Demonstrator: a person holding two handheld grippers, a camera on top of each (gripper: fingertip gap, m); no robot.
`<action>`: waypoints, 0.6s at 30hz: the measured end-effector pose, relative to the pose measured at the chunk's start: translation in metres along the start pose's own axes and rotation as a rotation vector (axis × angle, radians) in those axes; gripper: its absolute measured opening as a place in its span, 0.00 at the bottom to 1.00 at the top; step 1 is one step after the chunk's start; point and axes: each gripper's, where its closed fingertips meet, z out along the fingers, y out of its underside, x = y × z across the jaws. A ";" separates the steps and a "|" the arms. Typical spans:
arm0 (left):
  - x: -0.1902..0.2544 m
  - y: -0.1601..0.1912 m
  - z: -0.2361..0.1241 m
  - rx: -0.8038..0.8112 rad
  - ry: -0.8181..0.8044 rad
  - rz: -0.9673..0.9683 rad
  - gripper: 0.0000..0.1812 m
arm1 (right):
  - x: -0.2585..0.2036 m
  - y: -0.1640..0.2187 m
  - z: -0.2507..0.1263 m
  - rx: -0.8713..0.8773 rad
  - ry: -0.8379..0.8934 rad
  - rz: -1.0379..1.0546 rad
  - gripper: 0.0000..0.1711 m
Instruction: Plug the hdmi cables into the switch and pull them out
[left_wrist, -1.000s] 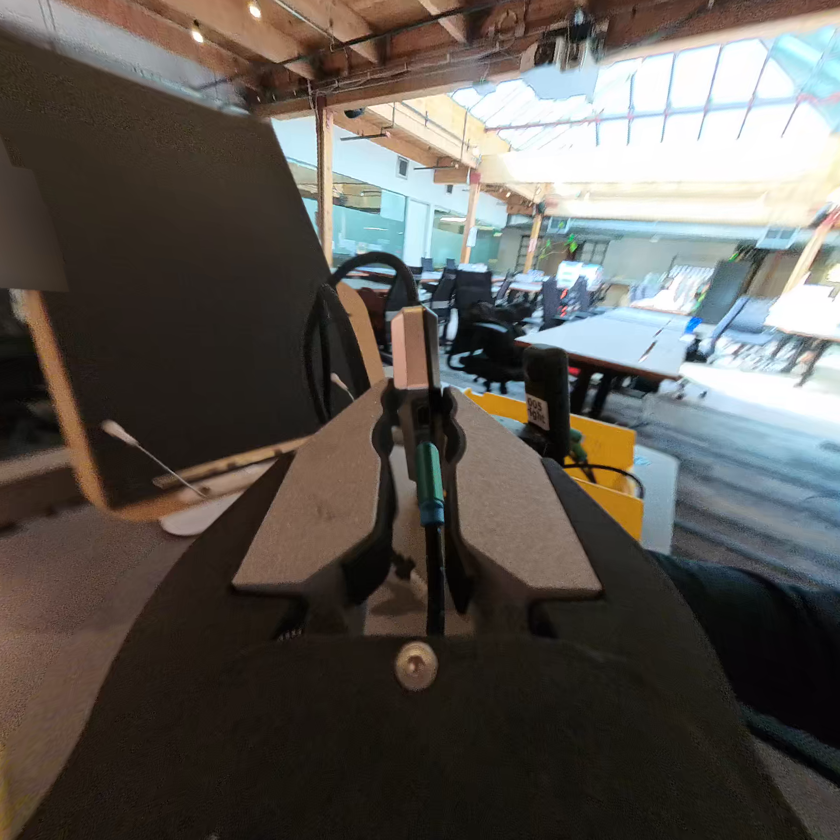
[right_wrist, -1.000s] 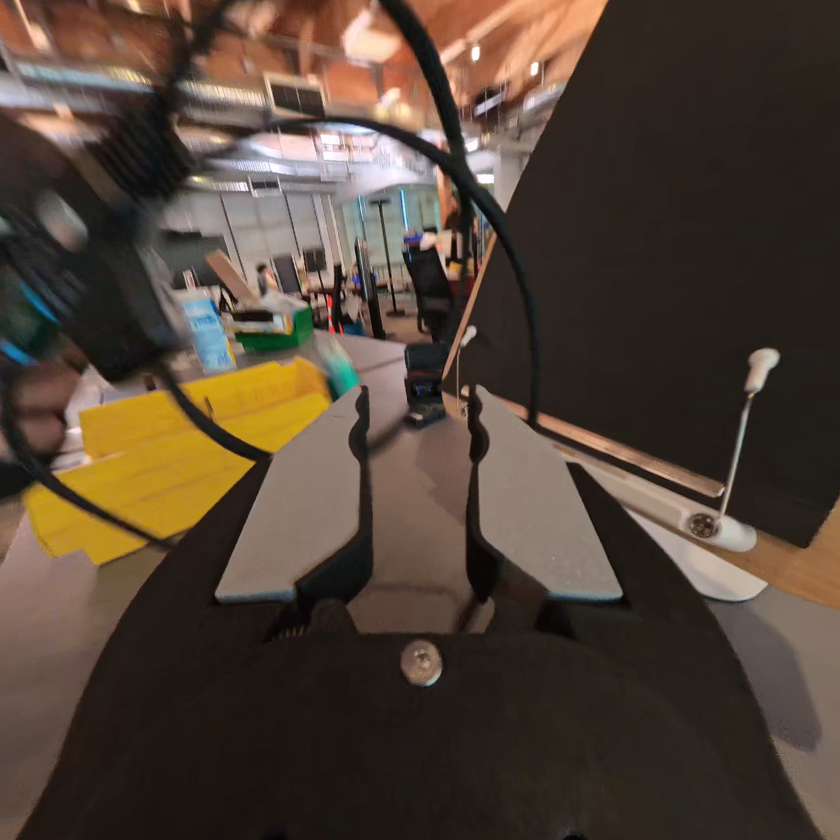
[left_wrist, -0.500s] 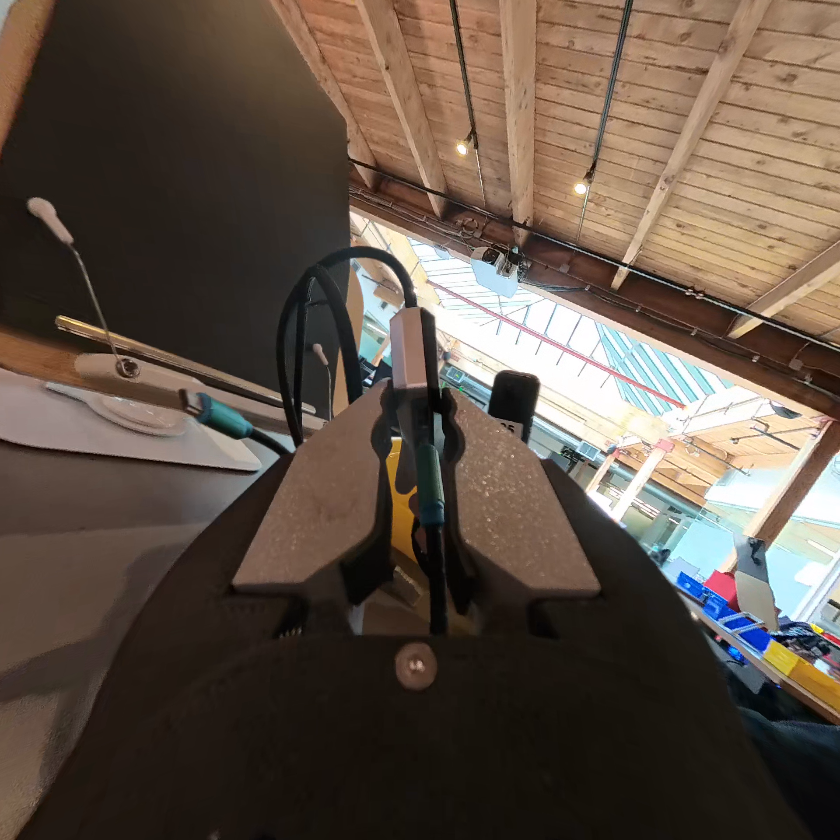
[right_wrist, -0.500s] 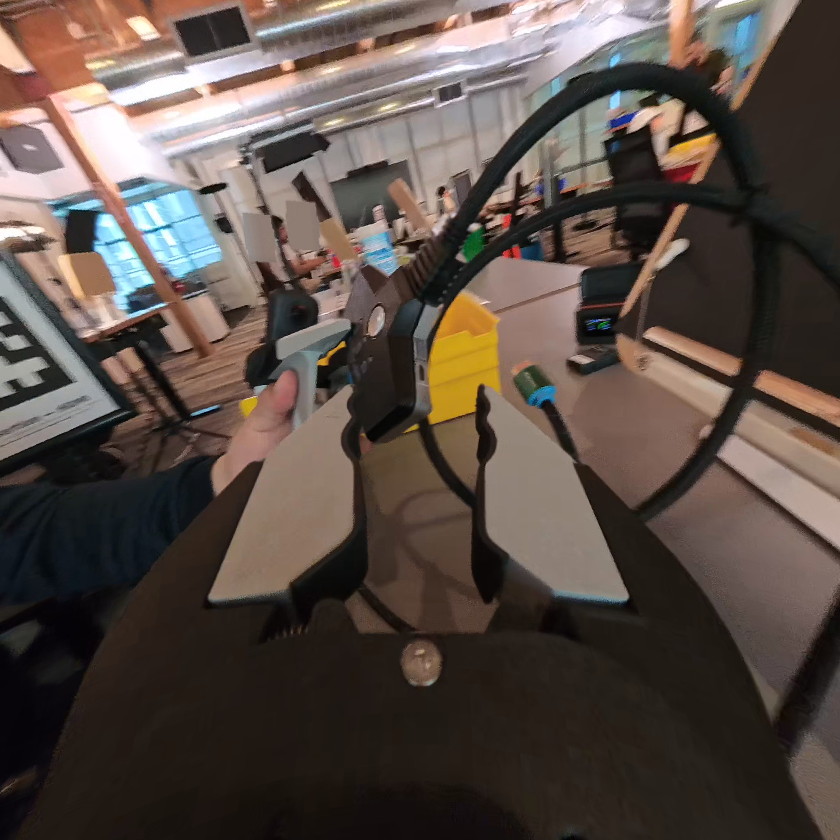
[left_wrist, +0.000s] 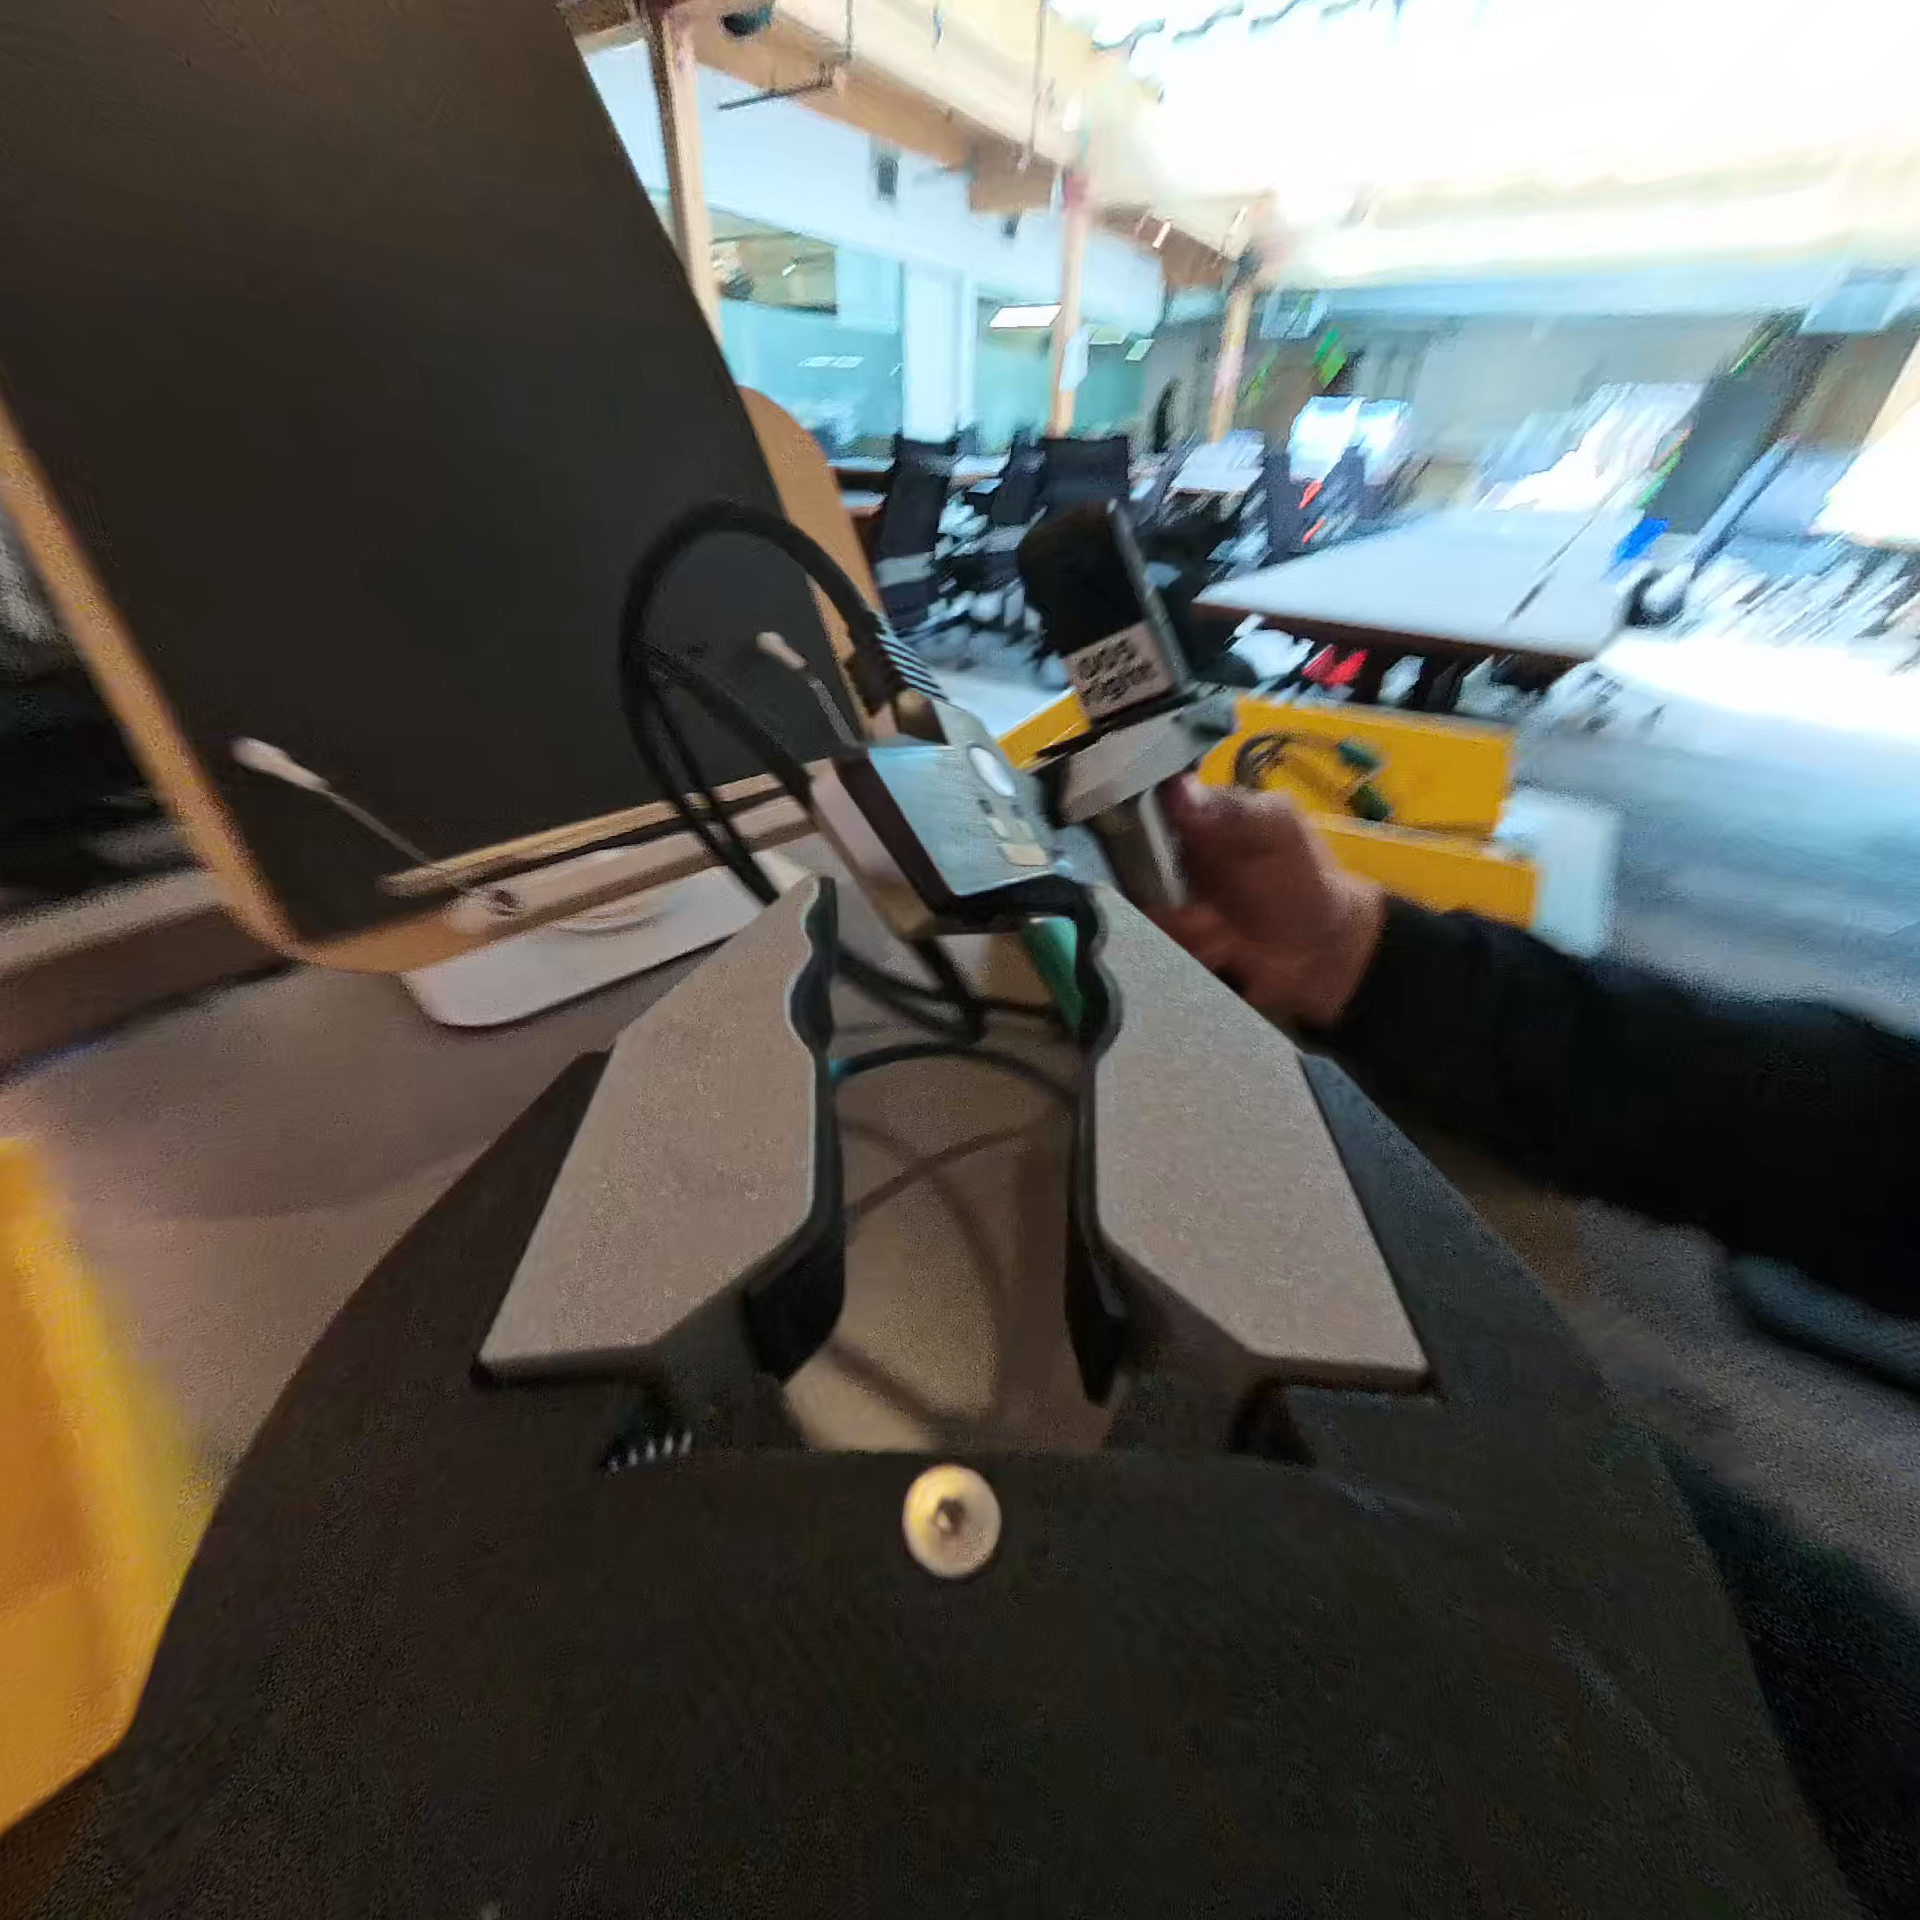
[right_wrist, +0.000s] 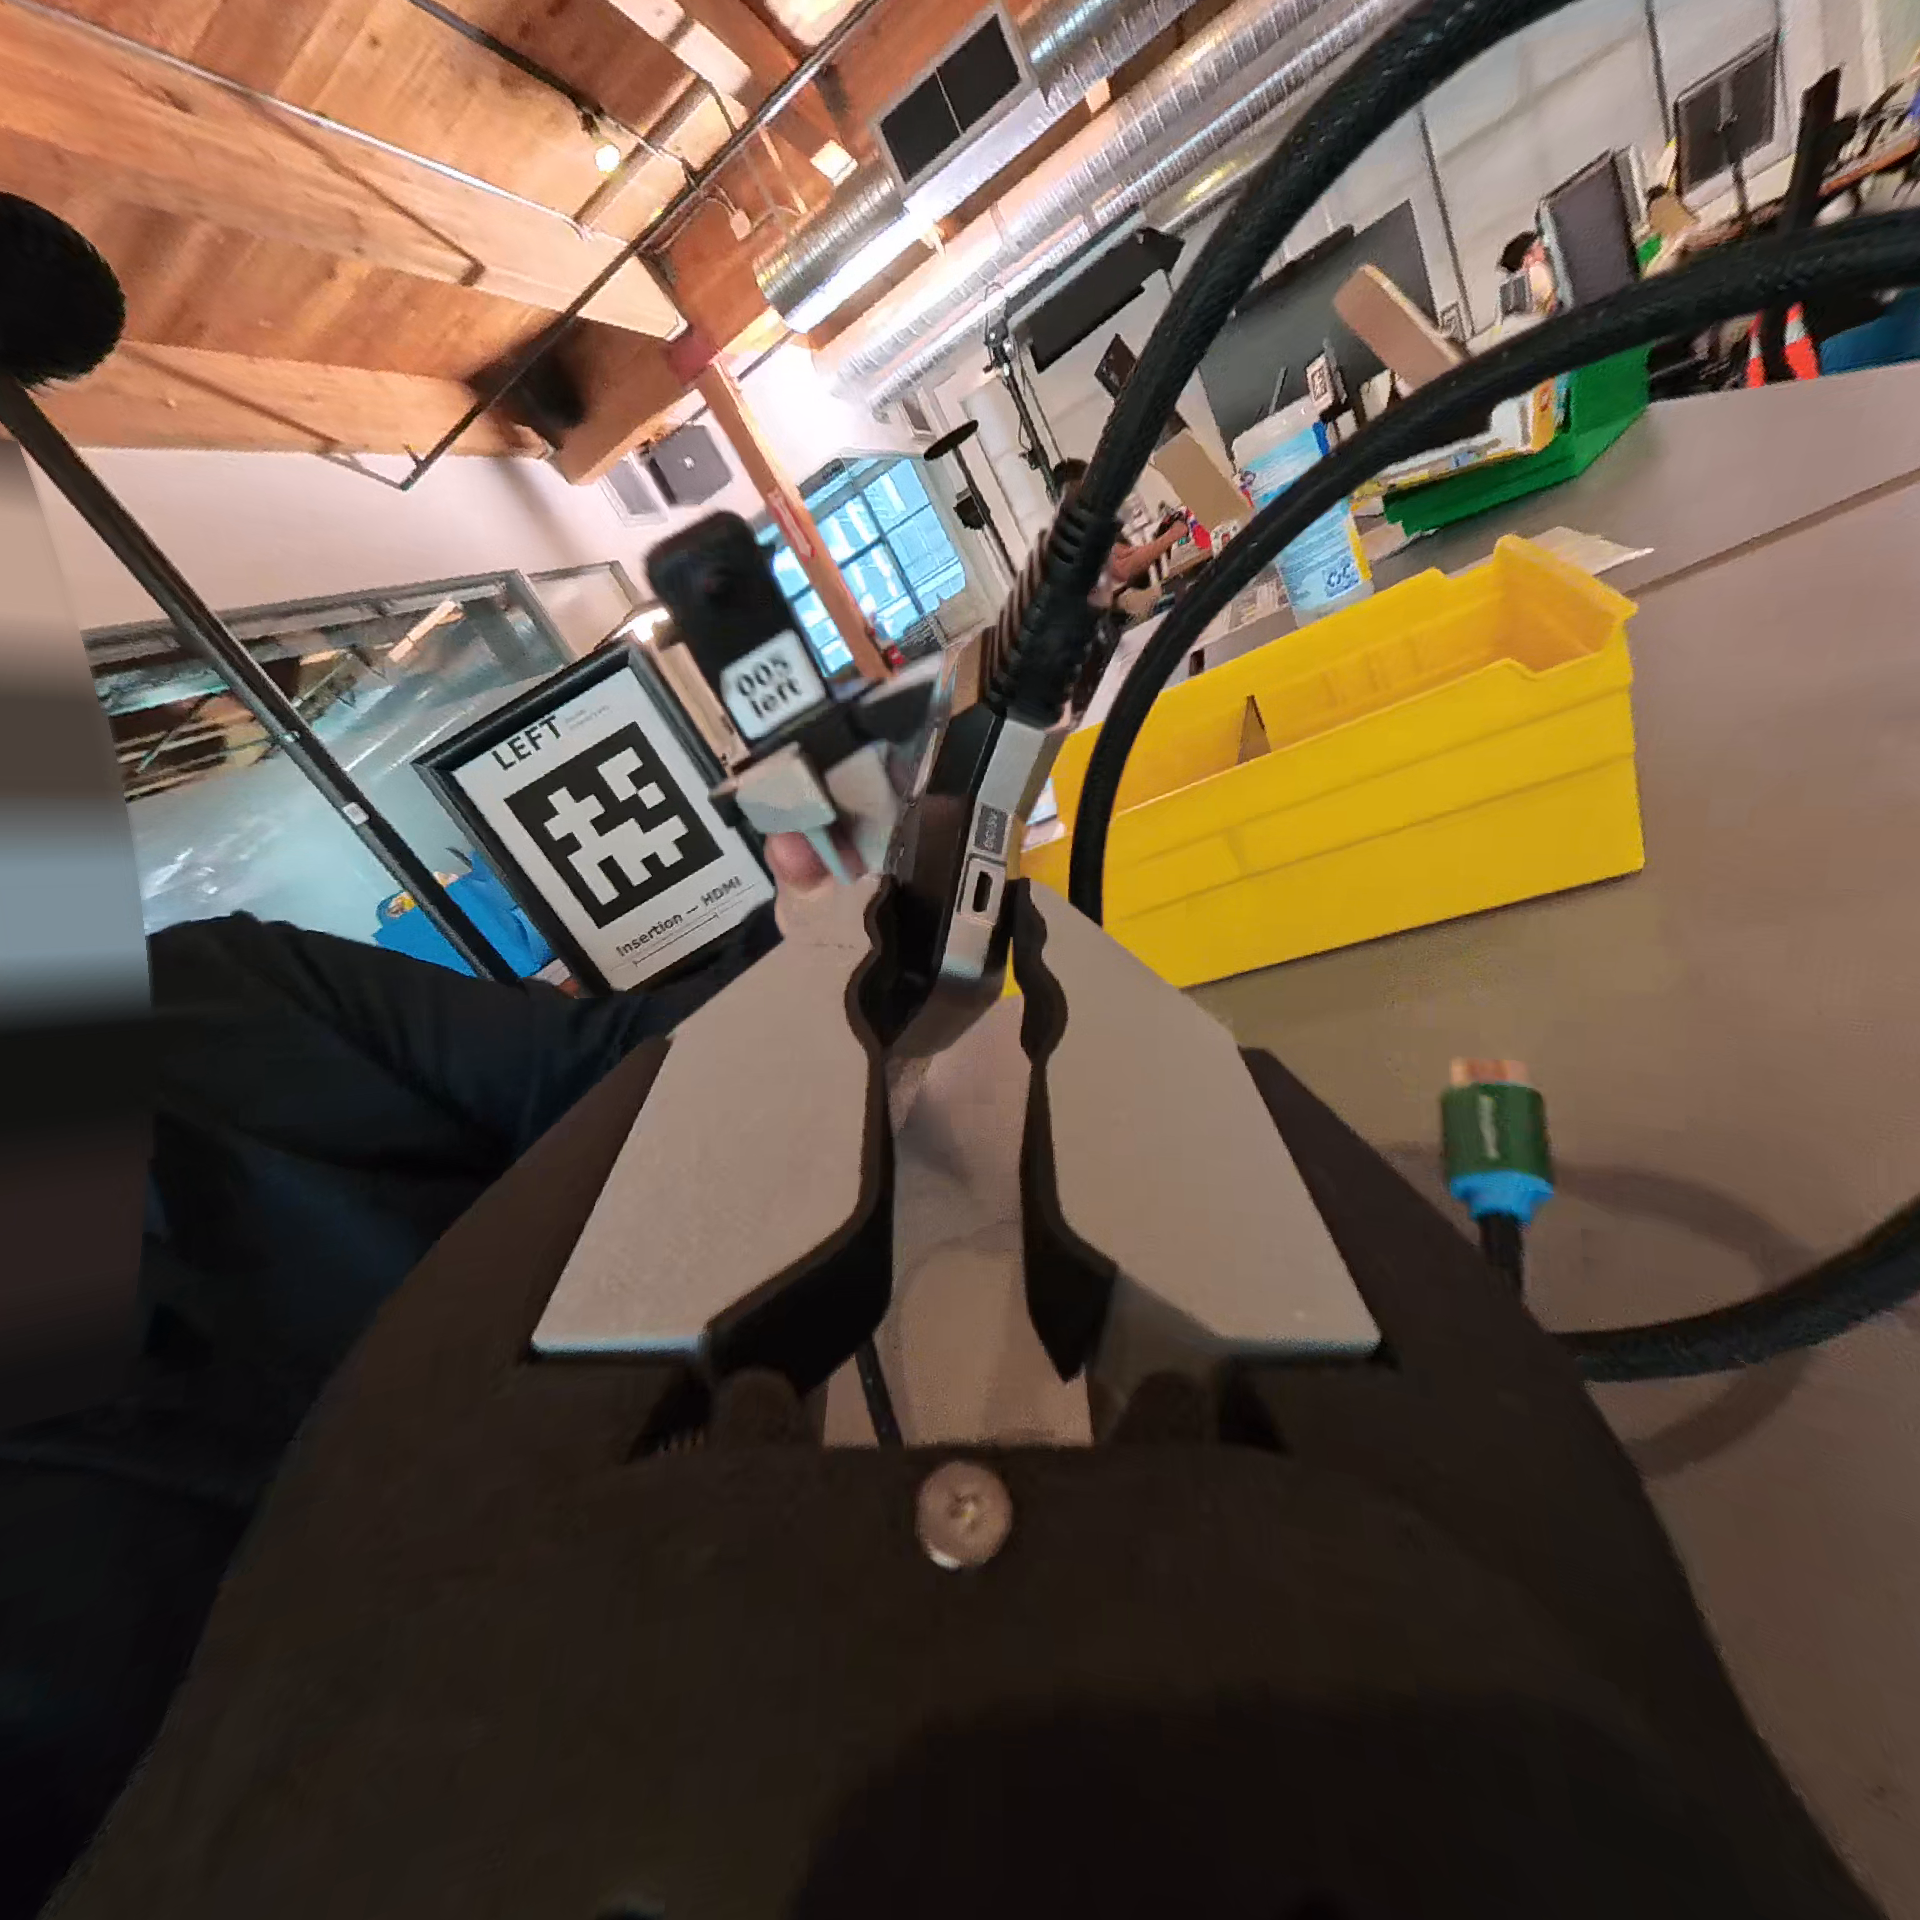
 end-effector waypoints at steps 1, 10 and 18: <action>-0.004 -0.002 -0.007 -0.040 -0.050 0.100 0.25 | -0.002 0.003 0.000 -0.013 -0.010 0.015 0.11; -0.009 0.024 -0.020 -0.389 -0.170 0.902 0.39 | -0.019 0.019 0.006 -0.084 -0.145 0.139 0.11; 0.006 0.044 0.008 -0.335 -0.255 1.535 0.19 | -0.017 0.048 0.014 -0.207 -0.218 0.325 0.11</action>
